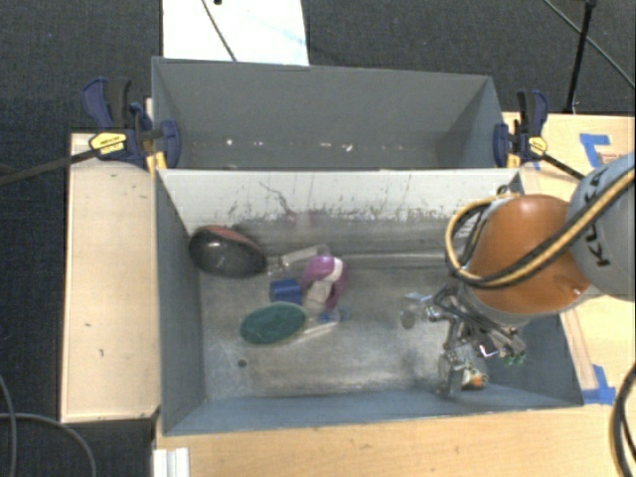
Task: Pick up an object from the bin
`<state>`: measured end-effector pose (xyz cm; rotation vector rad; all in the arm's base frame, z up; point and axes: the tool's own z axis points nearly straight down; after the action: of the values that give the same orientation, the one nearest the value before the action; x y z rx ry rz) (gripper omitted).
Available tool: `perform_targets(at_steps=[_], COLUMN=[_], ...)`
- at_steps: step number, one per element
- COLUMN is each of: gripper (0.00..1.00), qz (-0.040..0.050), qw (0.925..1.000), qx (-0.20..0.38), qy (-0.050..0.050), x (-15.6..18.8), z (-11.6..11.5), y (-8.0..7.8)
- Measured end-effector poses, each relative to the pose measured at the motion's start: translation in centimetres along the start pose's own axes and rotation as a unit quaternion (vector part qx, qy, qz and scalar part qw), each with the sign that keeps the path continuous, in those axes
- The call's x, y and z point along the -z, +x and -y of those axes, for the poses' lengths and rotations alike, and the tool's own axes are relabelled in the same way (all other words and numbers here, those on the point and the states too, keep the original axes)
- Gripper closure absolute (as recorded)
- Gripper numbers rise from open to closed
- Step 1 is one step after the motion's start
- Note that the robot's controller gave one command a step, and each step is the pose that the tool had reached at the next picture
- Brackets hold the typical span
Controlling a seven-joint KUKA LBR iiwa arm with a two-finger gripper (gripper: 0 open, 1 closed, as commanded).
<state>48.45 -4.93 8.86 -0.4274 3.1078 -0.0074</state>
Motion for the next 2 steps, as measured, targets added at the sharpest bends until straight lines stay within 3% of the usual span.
perform_targets(at_steps=[1, 2], gripper=[0.0, 0.0], qz=[-0.0008, 0.0021], qw=[0.9996, 0.9839], qx=[0.026, 0.179], qy=[-0.012, -0.003], x=[-2.0, -0.4], z=[8.0, 9.5], y=[0.7, 3.1])
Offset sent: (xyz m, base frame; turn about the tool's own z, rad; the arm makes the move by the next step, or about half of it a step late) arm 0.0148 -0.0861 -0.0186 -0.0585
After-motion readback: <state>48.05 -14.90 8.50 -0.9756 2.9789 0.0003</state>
